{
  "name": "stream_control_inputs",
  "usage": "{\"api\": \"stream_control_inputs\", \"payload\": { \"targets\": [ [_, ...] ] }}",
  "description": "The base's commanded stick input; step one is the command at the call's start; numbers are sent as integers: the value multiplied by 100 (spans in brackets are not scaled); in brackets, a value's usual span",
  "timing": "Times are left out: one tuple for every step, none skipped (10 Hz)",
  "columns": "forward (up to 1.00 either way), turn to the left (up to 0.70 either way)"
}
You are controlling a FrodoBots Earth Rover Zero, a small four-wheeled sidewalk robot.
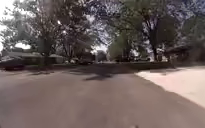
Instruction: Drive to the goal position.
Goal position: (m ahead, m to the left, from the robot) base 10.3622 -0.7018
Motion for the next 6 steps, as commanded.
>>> {"api": "stream_control_inputs", "payload": {
  "targets": [
    [69, 3],
    [69, 3],
    [69, 3],
    [69, 3],
    [69, 3],
    [69, 3]
  ]
}}
